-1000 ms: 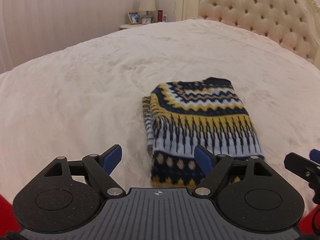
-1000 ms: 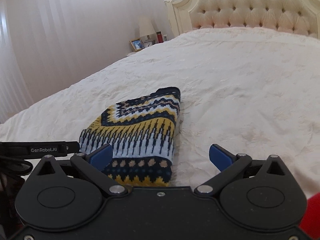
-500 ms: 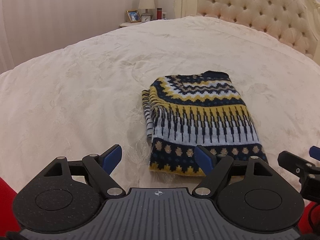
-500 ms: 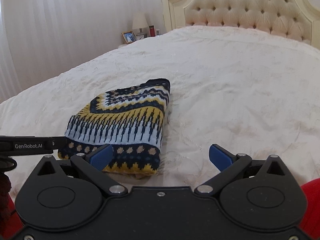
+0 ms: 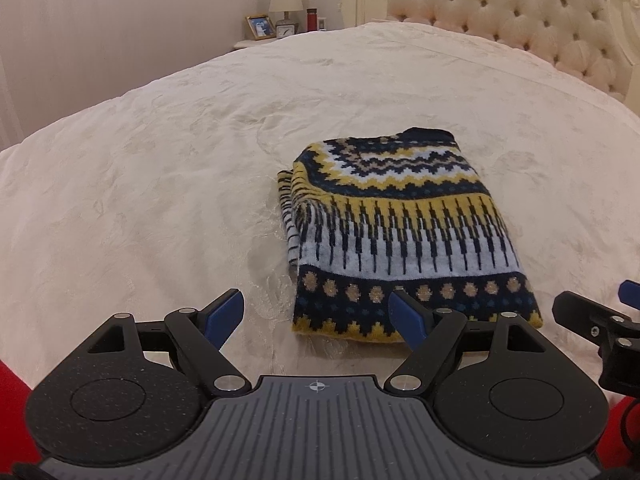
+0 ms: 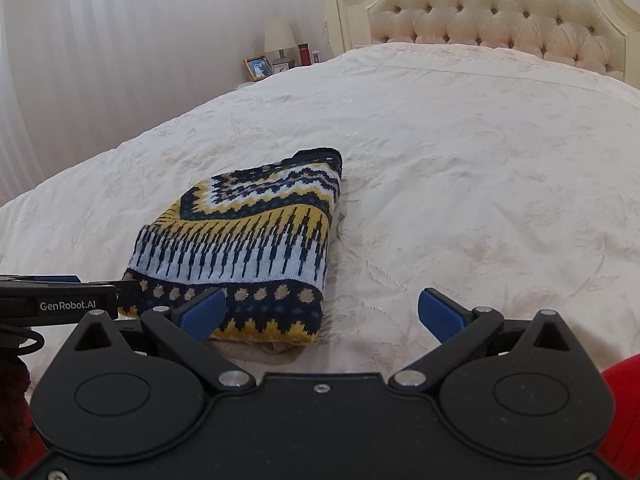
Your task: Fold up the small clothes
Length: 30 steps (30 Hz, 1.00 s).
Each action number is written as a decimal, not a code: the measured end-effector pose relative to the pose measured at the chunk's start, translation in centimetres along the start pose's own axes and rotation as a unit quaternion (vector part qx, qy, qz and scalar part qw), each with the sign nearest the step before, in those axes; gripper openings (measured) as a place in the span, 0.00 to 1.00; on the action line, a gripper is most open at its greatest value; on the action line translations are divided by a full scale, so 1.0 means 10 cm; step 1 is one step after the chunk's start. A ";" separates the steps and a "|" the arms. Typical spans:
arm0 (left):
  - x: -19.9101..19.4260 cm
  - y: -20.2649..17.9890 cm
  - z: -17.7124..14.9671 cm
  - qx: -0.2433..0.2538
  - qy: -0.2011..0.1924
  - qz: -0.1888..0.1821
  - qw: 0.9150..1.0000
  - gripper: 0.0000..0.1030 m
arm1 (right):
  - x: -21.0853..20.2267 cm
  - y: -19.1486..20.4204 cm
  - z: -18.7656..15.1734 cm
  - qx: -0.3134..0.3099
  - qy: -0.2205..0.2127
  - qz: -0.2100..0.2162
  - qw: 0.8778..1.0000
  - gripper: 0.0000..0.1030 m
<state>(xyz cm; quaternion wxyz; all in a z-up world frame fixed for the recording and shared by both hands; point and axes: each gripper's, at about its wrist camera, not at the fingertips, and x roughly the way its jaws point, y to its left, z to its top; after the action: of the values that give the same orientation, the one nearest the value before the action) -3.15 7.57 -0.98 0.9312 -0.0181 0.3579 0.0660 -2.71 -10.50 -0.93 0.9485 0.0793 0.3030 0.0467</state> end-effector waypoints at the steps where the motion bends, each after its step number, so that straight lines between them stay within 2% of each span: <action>1: 0.00 0.00 0.00 -0.001 0.001 0.002 1.000 0.76 | 0.00 0.00 0.00 0.000 0.000 0.000 1.000 0.99; 7: -0.01 0.00 0.00 -0.001 -0.001 0.024 1.000 0.76 | 0.01 -0.01 0.00 0.002 0.001 0.000 1.000 0.99; 30: 0.01 -0.06 -0.01 0.019 0.007 0.017 1.000 0.76 | 0.05 -0.02 0.00 0.006 0.010 -0.002 1.000 0.99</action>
<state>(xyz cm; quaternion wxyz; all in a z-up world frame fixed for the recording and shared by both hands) -3.09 7.02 -1.13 0.9275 0.0056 0.3663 0.0751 -2.34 -10.62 -1.24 0.9451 0.0840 0.3128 0.0439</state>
